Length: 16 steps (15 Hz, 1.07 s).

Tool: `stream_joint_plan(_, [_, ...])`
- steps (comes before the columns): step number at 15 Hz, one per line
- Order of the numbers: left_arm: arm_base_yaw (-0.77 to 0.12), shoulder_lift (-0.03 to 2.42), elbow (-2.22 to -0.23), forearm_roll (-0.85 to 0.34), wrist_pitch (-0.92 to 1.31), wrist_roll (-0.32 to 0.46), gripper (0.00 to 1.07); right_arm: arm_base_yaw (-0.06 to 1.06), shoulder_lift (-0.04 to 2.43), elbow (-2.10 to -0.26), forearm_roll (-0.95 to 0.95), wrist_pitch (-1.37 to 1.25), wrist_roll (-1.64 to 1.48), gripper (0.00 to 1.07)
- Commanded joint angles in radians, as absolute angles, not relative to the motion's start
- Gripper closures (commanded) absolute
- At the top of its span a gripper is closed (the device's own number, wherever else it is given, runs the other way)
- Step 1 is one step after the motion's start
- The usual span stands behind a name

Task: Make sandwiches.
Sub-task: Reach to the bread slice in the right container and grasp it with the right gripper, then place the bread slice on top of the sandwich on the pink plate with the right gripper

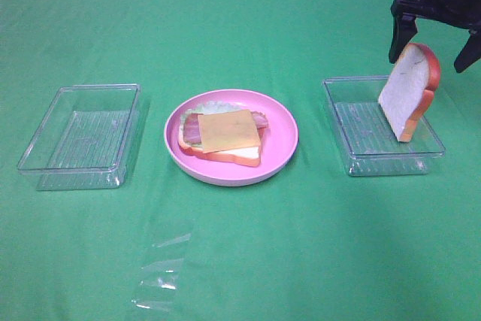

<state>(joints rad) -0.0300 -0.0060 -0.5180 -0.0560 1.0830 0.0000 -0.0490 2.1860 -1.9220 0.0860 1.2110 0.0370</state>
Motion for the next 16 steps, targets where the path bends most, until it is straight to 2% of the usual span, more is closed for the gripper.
stream_joint_plan(1, [-0.031, -0.027, -0.517, -0.058, 1.078, -0.006, 0.08, -0.053, 2.223, -1.931, 0.093, 1.218, 0.02, 0.1])
stream_joint_plan(5, [-0.031, -0.026, -0.517, -0.058, 1.078, -0.006, 0.08, -0.053, 2.255, -1.931, 0.127, 1.222, 0.009, 0.18])
stream_joint_plan(6, [-0.031, -0.026, -0.517, -0.058, 1.078, -0.006, 0.08, -0.053, 2.255, -1.932, 0.127, 1.222, 0.009, 0.3])
stream_joint_plan(7, [-0.031, -0.026, -0.517, -0.058, 1.078, -0.006, 0.08, -0.053, 2.255, -1.944, 0.122, 1.228, 0.009, 0.5])
stream_joint_plan(8, [-0.031, -0.026, -0.517, -0.058, 1.078, -0.006, 0.08, -0.053, 2.255, -1.965, 0.101, 1.242, 0.027, 0.79])
stream_joint_plan(9, [-0.031, -0.026, -0.517, -0.058, 1.078, -0.006, 0.08, -0.053, 2.255, -1.976, 0.085, 1.254, 0.046, 0.88])
stream_joint_plan(13, [-0.031, -0.026, -0.517, -0.058, 1.078, -0.006, 0.08, -0.053, 2.255, -1.98, 0.074, 1.284, 0.049, 0.89])
stream_joint_plan(16, [-0.031, -0.026, -0.517, -0.058, 1.078, -0.006, 0.08, -0.053, 2.255, -1.98, 0.079, 1.29, 0.049, 1.01])
